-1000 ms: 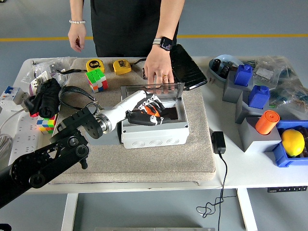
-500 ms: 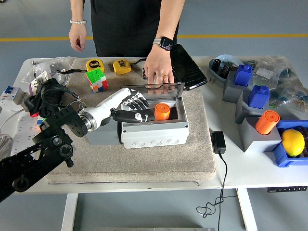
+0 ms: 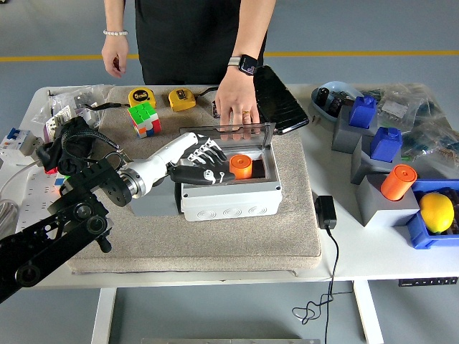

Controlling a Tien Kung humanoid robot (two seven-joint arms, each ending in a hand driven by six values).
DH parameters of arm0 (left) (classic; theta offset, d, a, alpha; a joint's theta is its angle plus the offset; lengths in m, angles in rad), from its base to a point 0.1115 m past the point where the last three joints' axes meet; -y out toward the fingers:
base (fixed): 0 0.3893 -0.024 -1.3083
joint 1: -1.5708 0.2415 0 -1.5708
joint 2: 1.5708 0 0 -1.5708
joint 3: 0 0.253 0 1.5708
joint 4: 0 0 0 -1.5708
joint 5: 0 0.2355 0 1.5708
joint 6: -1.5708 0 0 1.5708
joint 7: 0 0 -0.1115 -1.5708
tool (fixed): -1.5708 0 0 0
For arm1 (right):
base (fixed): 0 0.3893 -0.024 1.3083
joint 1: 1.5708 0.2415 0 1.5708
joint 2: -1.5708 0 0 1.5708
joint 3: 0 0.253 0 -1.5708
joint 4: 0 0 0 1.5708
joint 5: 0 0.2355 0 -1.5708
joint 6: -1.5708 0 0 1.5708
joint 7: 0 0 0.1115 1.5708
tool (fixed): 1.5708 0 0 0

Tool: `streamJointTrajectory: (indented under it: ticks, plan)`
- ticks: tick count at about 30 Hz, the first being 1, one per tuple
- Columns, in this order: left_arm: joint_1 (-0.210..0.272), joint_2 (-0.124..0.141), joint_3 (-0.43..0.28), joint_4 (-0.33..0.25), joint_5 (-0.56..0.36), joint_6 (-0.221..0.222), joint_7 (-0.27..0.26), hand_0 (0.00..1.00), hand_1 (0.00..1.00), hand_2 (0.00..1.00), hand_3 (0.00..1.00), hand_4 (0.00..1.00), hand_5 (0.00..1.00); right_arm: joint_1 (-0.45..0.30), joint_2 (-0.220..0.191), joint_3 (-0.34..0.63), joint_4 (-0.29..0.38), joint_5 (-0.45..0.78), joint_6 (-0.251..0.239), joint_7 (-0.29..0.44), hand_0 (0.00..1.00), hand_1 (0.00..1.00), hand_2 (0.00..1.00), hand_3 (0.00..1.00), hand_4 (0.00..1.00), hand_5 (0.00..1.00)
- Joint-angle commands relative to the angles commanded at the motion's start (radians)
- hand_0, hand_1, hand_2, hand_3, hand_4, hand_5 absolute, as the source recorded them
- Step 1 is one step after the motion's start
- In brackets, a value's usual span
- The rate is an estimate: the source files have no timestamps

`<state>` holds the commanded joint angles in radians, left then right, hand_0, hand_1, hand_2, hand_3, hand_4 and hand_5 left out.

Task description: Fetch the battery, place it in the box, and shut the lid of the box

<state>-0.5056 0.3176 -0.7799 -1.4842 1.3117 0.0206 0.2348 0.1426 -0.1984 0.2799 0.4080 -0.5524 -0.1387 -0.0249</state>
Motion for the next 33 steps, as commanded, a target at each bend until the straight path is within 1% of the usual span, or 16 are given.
streamJointTrajectory:
  ticks: [2,4,5,7,10,11,14,20,26,30,33]
  plan:
    - [-0.007,-0.008,0.008,-0.002,-0.031,0.008,-0.02,0.533,0.59,0.573,0.549,0.945,0.417,0.0,0.0,-0.002,0.0,0.001,0.0,0.0,0.71,0.673,0.677,0.641,0.998,0.57]
    - [-0.019,-0.023,0.016,-0.003,-0.073,0.02,-0.05,0.533,0.59,0.573,0.549,0.945,0.417,0.001,0.0,-0.002,0.0,0.001,0.0,0.0,0.71,0.673,0.677,0.641,0.998,0.57]
    - [-0.023,-0.028,0.018,-0.004,-0.085,0.025,-0.059,0.606,0.603,0.581,0.552,0.948,0.414,0.001,0.0,-0.003,0.0,0.001,0.0,0.0,0.71,0.672,0.677,0.64,0.998,0.57]
    - [-0.033,-0.041,0.022,-0.002,-0.107,0.034,-0.076,0.606,0.603,0.581,0.552,0.948,0.414,0.002,0.0,-0.003,0.001,0.001,0.0,0.0,0.71,0.672,0.677,0.64,0.998,0.57]
    - [-0.05,-0.06,0.032,0.014,-0.121,0.04,-0.086,0.606,0.603,0.581,0.552,0.948,0.414,0.003,0.0,-0.003,0.002,0.001,0.0,0.0,0.71,0.672,0.677,0.64,0.998,0.57]
    - [-0.055,-0.064,0.036,0.02,-0.124,0.041,-0.088,0.689,0.622,0.584,0.556,0.947,0.412,0.003,0.0,-0.003,0.002,0.0,0.001,0.0,0.711,0.674,0.677,0.641,0.998,0.569]
    - [-0.066,-0.078,0.056,0.045,-0.135,0.038,-0.09,0.689,0.622,0.584,0.556,0.947,0.412,0.004,0.001,-0.004,0.004,0.0,0.001,0.0,0.711,0.674,0.677,0.641,0.998,0.569]
    - [-0.081,-0.095,0.094,0.093,-0.157,0.032,-0.097,0.703,0.626,0.584,0.556,0.947,0.412,0.005,0.001,-0.005,0.007,-0.002,0.001,0.0,0.713,0.674,0.677,0.641,0.998,0.568]
    - [-0.091,-0.115,0.117,0.143,-0.171,0.041,-0.125,0.706,0.623,0.584,0.556,0.945,0.408,0.007,0.001,-0.007,0.009,-0.002,0.001,0.0,0.711,0.674,0.677,0.64,0.998,0.568]
    - [-0.09,-0.12,0.119,0.159,-0.166,0.042,-0.129,0.706,0.618,0.582,0.555,0.945,0.402,0.008,0.001,-0.007,0.011,-0.004,0.001,0.0,0.712,0.674,0.677,0.641,0.998,0.568]
    - [-0.088,-0.117,0.121,0.169,-0.153,0.042,-0.127,0.706,0.618,0.582,0.555,0.945,0.402,0.008,0.001,-0.006,0.011,-0.004,0.001,0.0,0.712,0.674,0.677,0.641,0.998,0.568]
